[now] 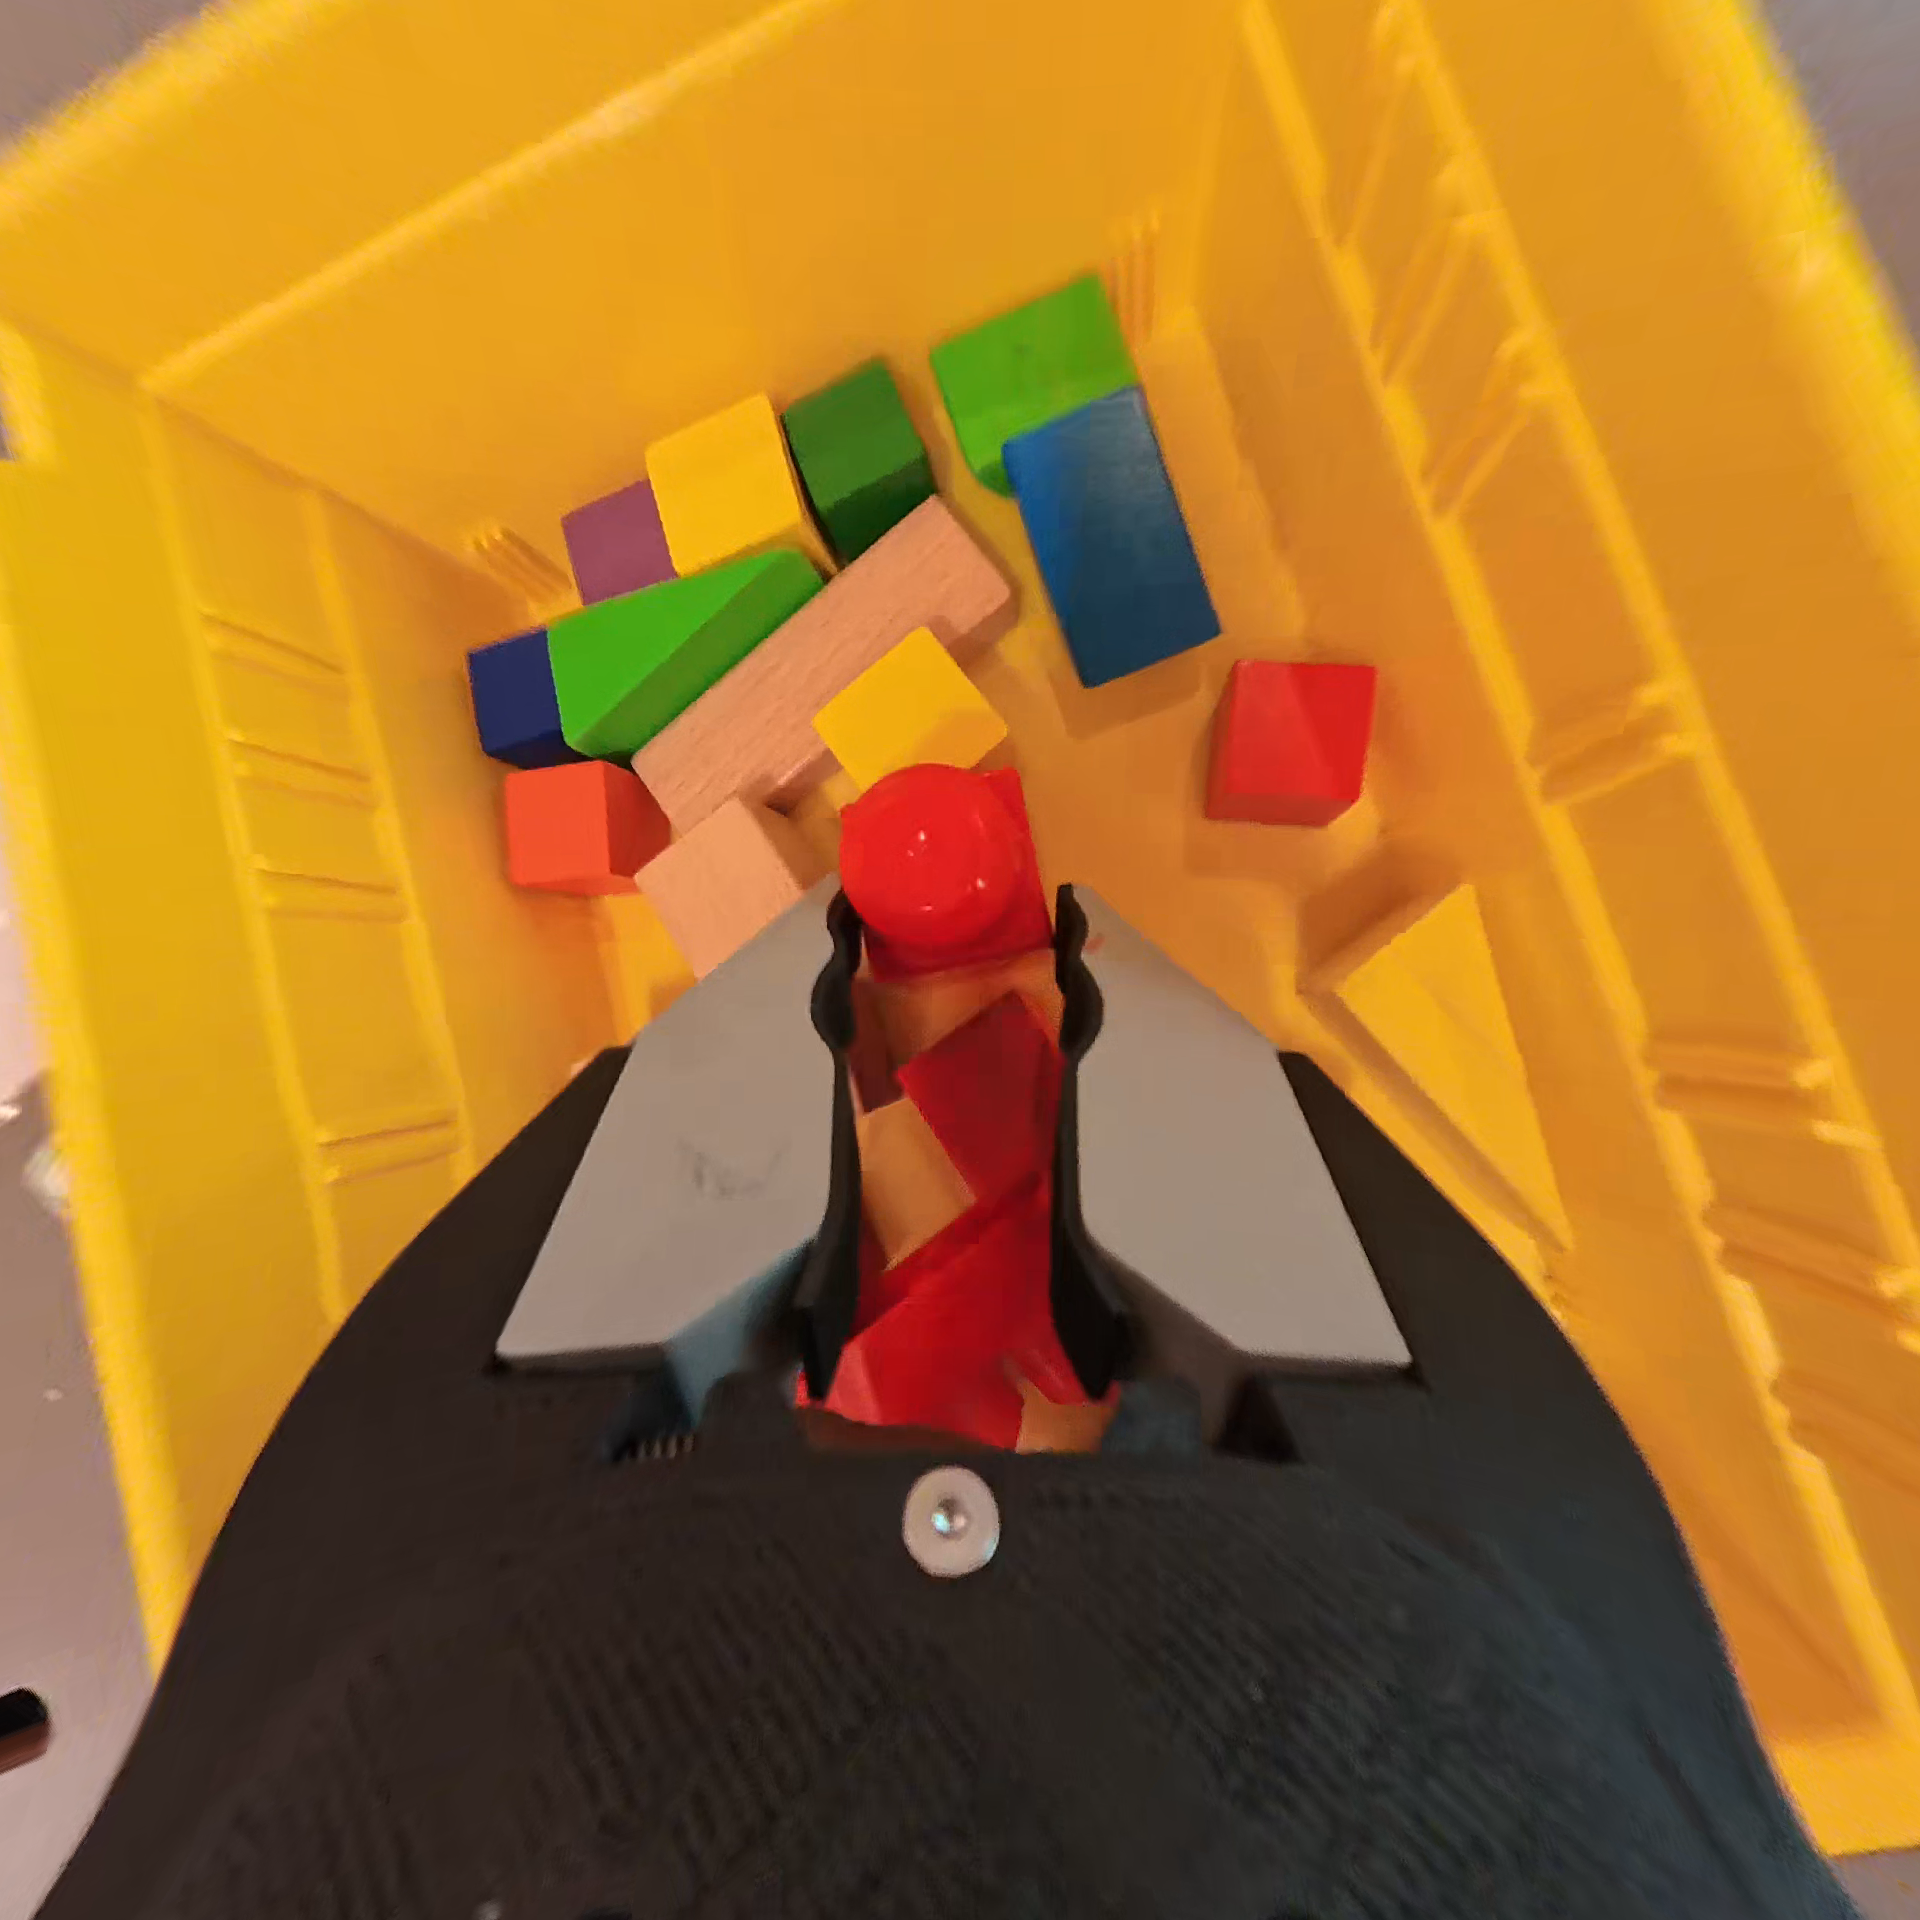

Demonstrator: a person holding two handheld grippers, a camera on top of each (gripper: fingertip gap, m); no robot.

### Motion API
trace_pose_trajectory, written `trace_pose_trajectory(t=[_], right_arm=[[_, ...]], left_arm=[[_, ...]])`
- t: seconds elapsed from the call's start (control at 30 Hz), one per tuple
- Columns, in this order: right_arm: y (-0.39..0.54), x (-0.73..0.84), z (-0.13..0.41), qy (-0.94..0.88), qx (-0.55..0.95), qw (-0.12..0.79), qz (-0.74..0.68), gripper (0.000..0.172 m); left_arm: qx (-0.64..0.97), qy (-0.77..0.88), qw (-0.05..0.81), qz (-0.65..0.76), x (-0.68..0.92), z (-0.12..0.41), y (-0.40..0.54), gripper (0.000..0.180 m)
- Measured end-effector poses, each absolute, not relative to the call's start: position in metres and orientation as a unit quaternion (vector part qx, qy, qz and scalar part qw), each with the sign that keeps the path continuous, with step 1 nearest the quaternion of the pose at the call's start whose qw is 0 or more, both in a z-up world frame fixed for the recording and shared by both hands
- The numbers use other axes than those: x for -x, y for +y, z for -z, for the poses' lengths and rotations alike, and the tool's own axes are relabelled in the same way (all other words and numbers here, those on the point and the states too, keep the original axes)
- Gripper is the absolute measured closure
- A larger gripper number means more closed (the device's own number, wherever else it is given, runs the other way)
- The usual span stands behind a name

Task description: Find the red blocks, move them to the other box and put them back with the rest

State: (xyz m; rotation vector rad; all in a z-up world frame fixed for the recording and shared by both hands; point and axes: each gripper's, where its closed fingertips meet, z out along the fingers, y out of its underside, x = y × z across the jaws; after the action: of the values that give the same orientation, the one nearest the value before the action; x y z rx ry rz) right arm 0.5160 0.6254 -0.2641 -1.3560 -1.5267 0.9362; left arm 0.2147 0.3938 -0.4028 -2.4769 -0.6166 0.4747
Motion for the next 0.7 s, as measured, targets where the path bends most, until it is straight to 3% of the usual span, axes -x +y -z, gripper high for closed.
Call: trace_pose_trajectory(t=[0.17, 0.3, 0.43, 0.5, 0.57, 0.7], right_arm=[[0.606, -0.512, 0.273, -0.629, 0.530, 0.363, -0.439, 0.117], [0.570, -0.512, 0.268, -0.634, 0.490, 0.278, -0.529, 0.114], [0.529, -0.524, 0.249, -0.632, 0.432, 0.209, -0.608, 0.105], [0.508, -0.532, 0.248, -0.648, 0.397, 0.175, -0.625, 0.098], [0.482, -0.547, 0.250, -0.672, 0.347, 0.111, -0.644, 0.080], [0.460, -0.563, 0.250, -0.676, 0.309, 0.039, -0.668, 0.094]], left_arm=[[0.831, -0.144, 0.454, -0.286, -0.254, 0.295, 0.421, 0.146], [0.736, 0.053, 0.630, -0.241, -0.389, 0.224, 0.467, 0.146], [0.691, 0.226, 0.644, -0.238, -0.503, 0.238, 0.491, 0.146], [0.653, 0.289, 0.684, -0.148, -0.555, 0.241, 0.491, 0.146], [0.623, 0.322, 0.709, -0.067, -0.580, 0.240, 0.486, 0.146], [0.589, 0.329, 0.738, 0.010, -0.582, 0.238, 0.477, 0.145]])
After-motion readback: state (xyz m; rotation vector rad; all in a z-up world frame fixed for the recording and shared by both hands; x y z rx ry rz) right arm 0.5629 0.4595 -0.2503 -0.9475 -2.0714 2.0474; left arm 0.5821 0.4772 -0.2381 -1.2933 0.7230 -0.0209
